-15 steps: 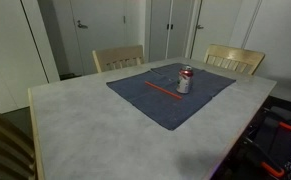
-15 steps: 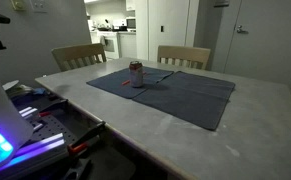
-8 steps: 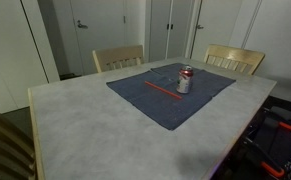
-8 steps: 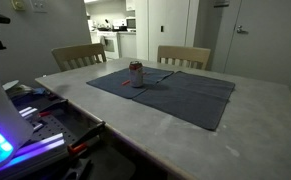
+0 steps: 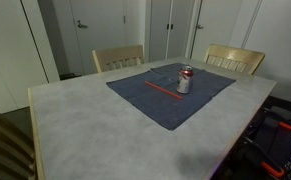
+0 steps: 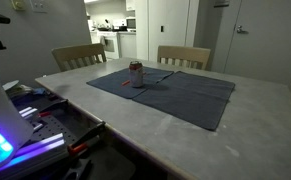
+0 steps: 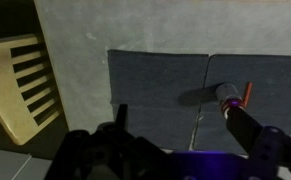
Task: Put the straw in the can
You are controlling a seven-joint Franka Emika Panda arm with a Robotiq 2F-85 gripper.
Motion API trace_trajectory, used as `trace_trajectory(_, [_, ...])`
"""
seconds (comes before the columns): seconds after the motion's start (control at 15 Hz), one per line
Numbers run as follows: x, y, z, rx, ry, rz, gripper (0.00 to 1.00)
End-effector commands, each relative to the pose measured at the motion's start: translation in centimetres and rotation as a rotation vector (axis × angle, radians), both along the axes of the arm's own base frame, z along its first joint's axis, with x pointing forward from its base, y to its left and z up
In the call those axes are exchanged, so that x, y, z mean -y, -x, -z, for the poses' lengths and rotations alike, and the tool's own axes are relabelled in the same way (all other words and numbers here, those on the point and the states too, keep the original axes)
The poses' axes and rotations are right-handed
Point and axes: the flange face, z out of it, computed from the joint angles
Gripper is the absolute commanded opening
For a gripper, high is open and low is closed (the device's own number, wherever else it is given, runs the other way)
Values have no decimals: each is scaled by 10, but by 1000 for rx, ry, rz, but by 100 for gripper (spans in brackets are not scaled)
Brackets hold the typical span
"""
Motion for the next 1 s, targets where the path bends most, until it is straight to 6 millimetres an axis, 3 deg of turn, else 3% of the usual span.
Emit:
trace_trajectory(0.0, [-19, 6, 6, -26, 39, -118, 100])
trace_trajectory(0.2, [-30, 4, 6, -44, 68, -213, 100])
trace_trajectory(0.27, [-24, 4, 1, -11, 40, -155, 100])
trace_trajectory(0.93, [-30, 2, 3, -20, 49, -195, 100])
